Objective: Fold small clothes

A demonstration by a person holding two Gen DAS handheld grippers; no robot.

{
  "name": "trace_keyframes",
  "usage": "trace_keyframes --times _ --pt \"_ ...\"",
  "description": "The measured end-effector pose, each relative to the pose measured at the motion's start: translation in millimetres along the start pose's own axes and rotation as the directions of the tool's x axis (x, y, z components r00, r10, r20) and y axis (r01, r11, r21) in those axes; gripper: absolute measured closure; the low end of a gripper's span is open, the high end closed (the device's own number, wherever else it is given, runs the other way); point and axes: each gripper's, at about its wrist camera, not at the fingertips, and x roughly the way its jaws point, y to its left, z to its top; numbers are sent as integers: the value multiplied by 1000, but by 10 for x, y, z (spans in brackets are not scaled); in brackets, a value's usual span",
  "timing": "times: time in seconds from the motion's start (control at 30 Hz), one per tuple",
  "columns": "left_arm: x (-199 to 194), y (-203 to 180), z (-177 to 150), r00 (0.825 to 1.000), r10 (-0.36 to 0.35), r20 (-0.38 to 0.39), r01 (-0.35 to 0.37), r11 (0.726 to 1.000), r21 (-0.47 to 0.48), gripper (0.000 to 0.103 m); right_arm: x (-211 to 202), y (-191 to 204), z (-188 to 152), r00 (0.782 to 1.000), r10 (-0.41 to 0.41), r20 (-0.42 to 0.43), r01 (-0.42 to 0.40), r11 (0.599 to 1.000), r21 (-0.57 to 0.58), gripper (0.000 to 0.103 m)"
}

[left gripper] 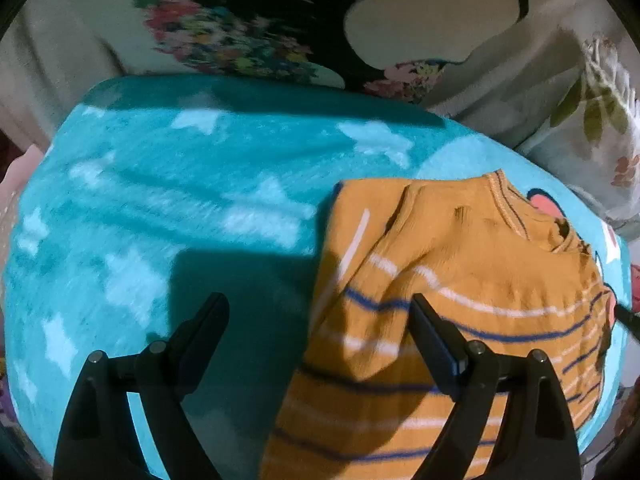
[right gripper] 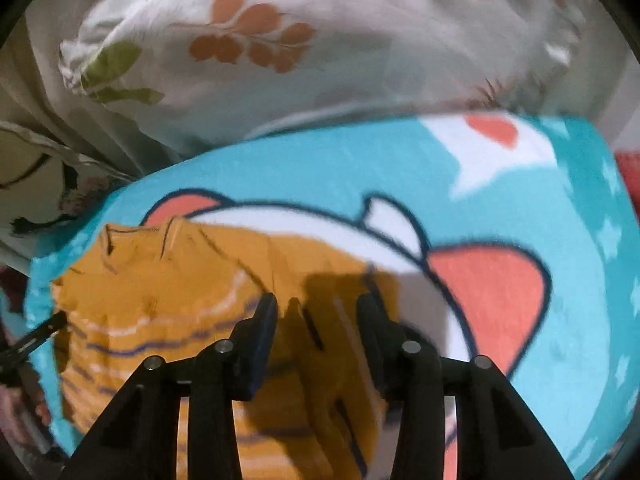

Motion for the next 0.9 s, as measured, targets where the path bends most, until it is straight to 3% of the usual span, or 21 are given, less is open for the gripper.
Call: trace_keyframes --times 0.2,0.3,0.43,0.5,0.7,0.9 --pt "-234 5 -343 1000 11 23 -11 1000 18 14 -181 -430 -579 998 53 -28 -51 997 50 52" --pt "-151 26 -549 997 74 -1 -74 997 38 14 -136 -545 -757 995 84 -46 -80 993 81 52" --pt "-170 233 -659 999 50 -22 -52 996 -77 12 -135 -718 -853 989 145 -31 -139 978 154 52" --pt "-279 222 -680 998 67 -7 -67 994 -87 12 -156 -748 -847 987 159 -29 -153 976 156 52" --pt "-748 -411 -872 997 47 60 -50 997 55 12 -189 -825 -831 976 217 -12 -212 964 162 52" --pt "-898 -1545 -1245 993 -101 54 84 964 250 12 -146 -963 -824 952 306 -8 -297 932 209 52"
